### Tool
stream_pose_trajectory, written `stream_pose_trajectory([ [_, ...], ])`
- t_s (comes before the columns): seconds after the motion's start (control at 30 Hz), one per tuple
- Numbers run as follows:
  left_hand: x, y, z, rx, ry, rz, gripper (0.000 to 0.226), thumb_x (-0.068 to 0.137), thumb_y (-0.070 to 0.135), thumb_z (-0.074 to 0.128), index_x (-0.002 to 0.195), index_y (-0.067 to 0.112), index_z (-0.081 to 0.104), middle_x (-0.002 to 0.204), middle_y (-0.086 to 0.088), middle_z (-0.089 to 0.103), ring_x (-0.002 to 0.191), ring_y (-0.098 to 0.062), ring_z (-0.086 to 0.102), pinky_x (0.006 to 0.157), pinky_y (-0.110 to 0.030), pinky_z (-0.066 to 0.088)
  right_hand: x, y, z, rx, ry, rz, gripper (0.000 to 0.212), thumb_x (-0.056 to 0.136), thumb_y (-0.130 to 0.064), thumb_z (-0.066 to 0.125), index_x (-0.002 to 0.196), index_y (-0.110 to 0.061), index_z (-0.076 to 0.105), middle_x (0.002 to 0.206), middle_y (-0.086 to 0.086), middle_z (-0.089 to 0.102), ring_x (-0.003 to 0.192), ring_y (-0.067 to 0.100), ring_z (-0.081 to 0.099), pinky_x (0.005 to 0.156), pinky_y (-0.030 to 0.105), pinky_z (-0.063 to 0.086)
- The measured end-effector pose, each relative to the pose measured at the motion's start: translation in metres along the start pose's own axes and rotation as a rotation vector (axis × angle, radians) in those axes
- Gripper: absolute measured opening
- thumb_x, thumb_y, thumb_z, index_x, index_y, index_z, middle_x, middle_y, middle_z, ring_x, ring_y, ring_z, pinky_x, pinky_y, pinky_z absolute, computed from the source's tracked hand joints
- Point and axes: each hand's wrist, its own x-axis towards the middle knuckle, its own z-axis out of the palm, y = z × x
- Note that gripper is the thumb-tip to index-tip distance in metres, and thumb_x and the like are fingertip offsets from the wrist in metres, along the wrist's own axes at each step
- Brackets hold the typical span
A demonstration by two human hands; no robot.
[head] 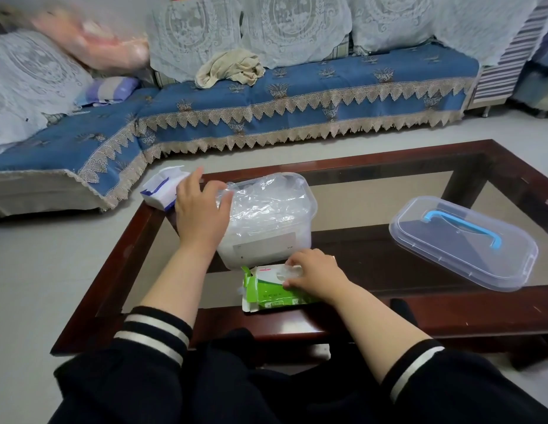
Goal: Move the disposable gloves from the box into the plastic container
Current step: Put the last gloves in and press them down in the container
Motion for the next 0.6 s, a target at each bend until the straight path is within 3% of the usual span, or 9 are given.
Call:
stream_pose_trajectory([
  [0.07,-0.023,0.015,-0.006,-0.223,0.257,0.295,0.022,0.097,0.021,0.051,0.095,0.006,0.066,0.105,-0.011,0.065,0.096,-0.025,0.059,0.084,-0.039,0.049,0.0,-0.002,-0.003,0.103,0.021,0.025,0.021,0.083,-0.038,0.068,0.101,-0.028,0.065,0.118,-0.004,0.06,0.112,0.02,0.05,0.092,0.033,0.038],
  [0.1,-0.039,0.023,-0.007,-0.298,0.241,0.41,0.023,0.097,0.02,0.051,0.09,0.006,0.066,0.09,-0.007,0.066,0.081,-0.02,0.06,0.073,-0.035,0.05,-0.001,-0.003,-0.004,0.174,0.038,0.044,0.009,0.083,-0.034,0.068,0.09,-0.029,0.065,0.11,-0.004,0.062,0.106,0.02,0.055,0.088,0.032,0.043],
  [0.13,-0.053,0.032,-0.004,-0.343,0.126,0.464,0.024,0.097,0.025,0.052,0.088,0.008,0.067,0.084,-0.003,0.066,0.074,-0.017,0.059,0.067,-0.033,0.05,-0.001,-0.002,-0.007,0.231,0.056,0.064,0.007,0.084,-0.031,0.068,0.08,-0.03,0.062,0.099,-0.006,0.062,0.098,0.019,0.058,0.082,0.031,0.046],
  [0.17,-0.066,0.036,0.002,-0.355,-0.064,0.434,0.026,0.094,0.035,0.055,0.093,0.012,0.067,0.085,0.001,0.068,0.076,-0.014,0.061,0.068,-0.033,0.05,-0.001,-0.003,-0.006,0.272,0.066,0.077,0.013,0.084,-0.029,0.067,0.073,-0.03,0.059,0.09,-0.009,0.06,0.091,0.017,0.059,0.077,0.029,0.047],
  [0.23,-0.085,0.041,0.02,-0.329,-0.465,0.219,0.041,0.085,0.045,0.065,0.118,0.021,0.062,0.109,0.007,0.068,0.101,-0.011,0.063,0.086,-0.033,0.05,0.0,0.0,-0.007,0.328,0.088,0.088,0.015,0.083,-0.027,0.068,0.072,-0.026,0.058,0.083,-0.01,0.058,0.085,0.013,0.056,0.071,0.027,0.045],
  [0.3,-0.096,0.034,0.036,-0.245,-0.685,0.07,0.069,0.078,0.042,0.074,0.139,0.028,0.044,0.128,0.006,0.06,0.12,-0.013,0.054,0.098,-0.033,0.044,0.001,0.001,-0.006,0.41,0.101,0.093,0.014,0.083,-0.028,0.069,0.078,-0.016,0.063,0.084,-0.004,0.063,0.081,0.014,0.057,0.067,0.029,0.045],
  [0.43,-0.099,0.024,0.049,-0.15,-0.7,0.047,0.083,0.075,0.036,0.078,0.143,0.034,0.032,0.128,0.004,0.056,0.121,-0.018,0.049,0.1,-0.037,0.041,0.001,0.0,-0.008,0.615,0.159,0.076,0.012,0.085,-0.02,0.069,0.078,-0.013,0.063,0.071,-0.005,0.061,0.069,0.01,0.055,0.07,0.029,0.043],
  [0.6,-0.099,0.019,0.054,-0.177,-0.726,0.048,0.08,0.074,0.033,0.078,0.141,0.032,0.034,0.124,0.015,0.056,0.116,-0.016,0.048,0.1,-0.035,0.038,-0.011,-0.012,-0.022,1.083,0.54,-0.002,0.015,0.097,-0.007,0.051,0.086,-0.016,0.054,0.069,0.0,0.063,0.063,0.002,0.062,0.069,0.016,0.048],
])
